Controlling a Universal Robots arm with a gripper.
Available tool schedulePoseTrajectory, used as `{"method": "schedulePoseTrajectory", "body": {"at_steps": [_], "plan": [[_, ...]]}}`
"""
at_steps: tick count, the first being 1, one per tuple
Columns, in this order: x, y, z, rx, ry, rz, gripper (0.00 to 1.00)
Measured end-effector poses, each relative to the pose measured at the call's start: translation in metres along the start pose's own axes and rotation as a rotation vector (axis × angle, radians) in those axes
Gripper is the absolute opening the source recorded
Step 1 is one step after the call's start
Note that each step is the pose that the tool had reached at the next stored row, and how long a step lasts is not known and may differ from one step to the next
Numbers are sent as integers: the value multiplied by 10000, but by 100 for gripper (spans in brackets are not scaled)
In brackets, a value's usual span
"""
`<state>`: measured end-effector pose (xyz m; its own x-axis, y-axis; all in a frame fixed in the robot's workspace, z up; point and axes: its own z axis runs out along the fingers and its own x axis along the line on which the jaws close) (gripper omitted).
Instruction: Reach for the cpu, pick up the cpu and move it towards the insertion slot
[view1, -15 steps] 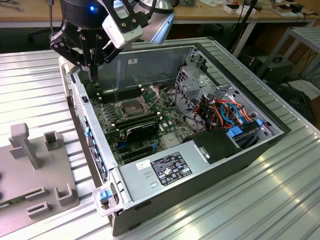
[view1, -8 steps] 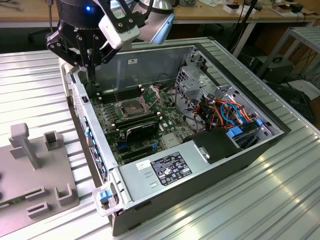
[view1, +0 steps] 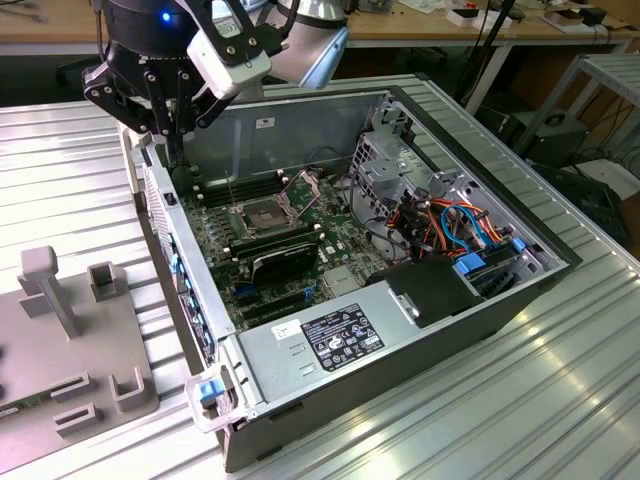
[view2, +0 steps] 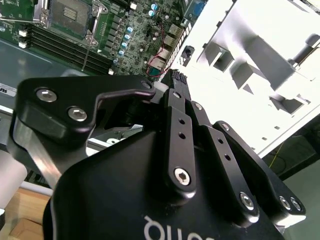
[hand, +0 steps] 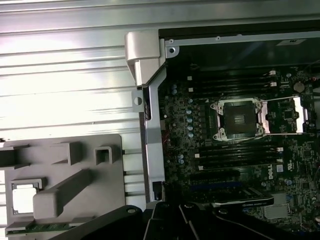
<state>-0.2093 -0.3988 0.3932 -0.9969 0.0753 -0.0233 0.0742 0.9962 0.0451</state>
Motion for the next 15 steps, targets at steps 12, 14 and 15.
{"method": "schedulePoseTrajectory", "body": {"at_steps": [12,14,15], "plan": [[102,-8,-3,0,-1,0,11],[151,-11,-4,0,0,-1,11],[184,-14,-5,0,0,0,11]]}}
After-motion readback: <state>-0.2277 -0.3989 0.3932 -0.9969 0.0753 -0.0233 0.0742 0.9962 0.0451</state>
